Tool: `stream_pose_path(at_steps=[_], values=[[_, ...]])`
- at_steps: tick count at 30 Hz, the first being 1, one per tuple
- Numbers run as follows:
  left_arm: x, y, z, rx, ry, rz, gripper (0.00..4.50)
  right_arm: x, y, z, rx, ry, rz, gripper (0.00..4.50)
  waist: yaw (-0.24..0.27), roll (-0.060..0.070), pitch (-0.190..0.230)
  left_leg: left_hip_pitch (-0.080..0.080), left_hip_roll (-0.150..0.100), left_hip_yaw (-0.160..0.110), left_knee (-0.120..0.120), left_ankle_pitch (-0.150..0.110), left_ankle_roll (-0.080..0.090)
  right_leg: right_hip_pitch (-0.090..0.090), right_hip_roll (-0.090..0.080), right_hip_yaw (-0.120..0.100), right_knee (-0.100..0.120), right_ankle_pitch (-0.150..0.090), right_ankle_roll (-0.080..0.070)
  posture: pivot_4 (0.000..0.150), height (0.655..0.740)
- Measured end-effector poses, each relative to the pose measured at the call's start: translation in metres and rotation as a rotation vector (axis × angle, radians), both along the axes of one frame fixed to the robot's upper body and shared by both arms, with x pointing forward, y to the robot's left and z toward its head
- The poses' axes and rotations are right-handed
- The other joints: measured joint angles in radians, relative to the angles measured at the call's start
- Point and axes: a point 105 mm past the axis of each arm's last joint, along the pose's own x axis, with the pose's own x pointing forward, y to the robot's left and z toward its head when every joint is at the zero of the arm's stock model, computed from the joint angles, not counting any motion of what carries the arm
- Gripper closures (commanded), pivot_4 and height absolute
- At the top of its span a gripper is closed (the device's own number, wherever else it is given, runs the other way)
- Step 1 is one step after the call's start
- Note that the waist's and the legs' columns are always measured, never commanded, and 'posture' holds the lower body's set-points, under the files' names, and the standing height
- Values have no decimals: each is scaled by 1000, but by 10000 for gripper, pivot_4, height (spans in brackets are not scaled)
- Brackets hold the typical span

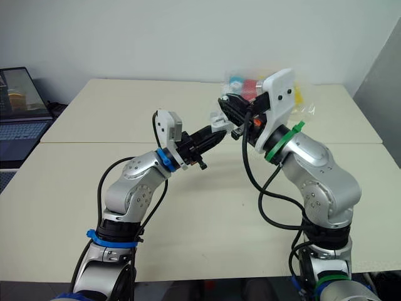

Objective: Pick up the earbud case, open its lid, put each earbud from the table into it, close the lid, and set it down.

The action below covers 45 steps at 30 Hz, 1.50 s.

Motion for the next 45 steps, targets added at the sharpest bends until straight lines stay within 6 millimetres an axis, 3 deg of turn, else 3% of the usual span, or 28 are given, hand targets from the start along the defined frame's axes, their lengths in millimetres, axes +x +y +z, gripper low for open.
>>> stream_pose_path(at_steps=[16,28,45], values=[[1,2,1,2,-11,12,37531,9,16,-19,83,80,-16,41018,-1,0,0,0,0,0,0,0,0,0,0,0,0,0,0,1500,7400],[1,3,1,4,-11,11,37531,8,21,-22,77,79,-1,41018,-1,0,0,0,0,0,0,0,0,0,1,0,-1,0,0,1500,7400],[0,3,0,11,0,3,37531,13,18,-30,78,104,-29,41018,-1,0,0,-1,0,-1,-1,0,0,0,1,0,-2,0,0,1500,7400]])
